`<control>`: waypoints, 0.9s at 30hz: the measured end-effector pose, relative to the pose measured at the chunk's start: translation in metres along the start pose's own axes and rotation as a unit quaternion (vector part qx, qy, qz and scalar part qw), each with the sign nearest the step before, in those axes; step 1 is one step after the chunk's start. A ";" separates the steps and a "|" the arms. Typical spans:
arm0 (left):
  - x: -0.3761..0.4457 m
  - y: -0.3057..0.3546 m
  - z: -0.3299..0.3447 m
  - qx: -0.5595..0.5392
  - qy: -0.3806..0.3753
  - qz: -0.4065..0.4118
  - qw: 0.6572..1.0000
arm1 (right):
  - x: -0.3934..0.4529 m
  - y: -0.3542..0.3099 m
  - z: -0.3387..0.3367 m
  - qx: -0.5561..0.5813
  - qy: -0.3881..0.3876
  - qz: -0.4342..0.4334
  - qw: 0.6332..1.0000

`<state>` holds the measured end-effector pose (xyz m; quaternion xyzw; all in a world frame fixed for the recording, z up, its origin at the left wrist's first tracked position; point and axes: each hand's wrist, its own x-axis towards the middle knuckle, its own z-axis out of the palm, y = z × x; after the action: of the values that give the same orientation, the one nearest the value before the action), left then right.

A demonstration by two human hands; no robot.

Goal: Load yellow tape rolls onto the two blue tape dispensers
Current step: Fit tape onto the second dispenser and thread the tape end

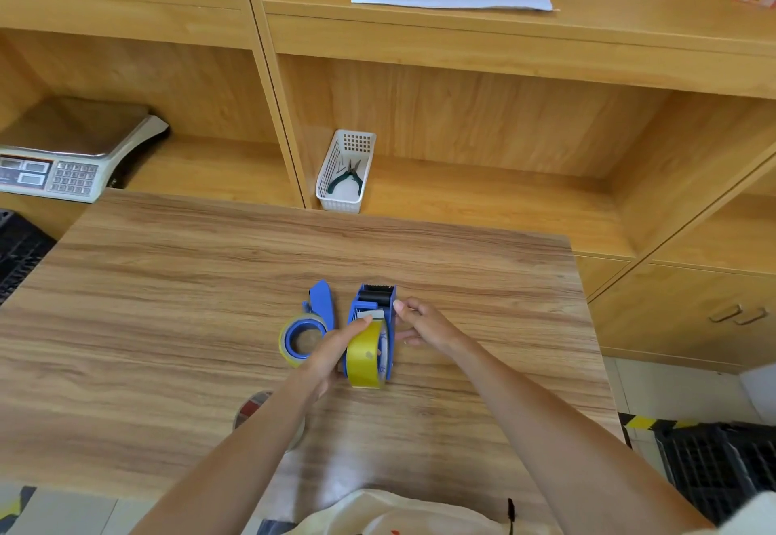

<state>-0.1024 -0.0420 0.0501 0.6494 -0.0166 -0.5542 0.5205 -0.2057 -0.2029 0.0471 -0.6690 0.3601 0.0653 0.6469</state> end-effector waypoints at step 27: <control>0.014 -0.019 -0.001 0.046 0.014 -0.005 0.999 | -0.006 -0.035 0.003 -0.455 0.120 -0.185 0.863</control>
<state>-0.1070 -0.0415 0.0266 0.6804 -0.0321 -0.5462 0.4875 -0.1889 -0.2012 0.0788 -0.9460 0.2351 0.0206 0.2223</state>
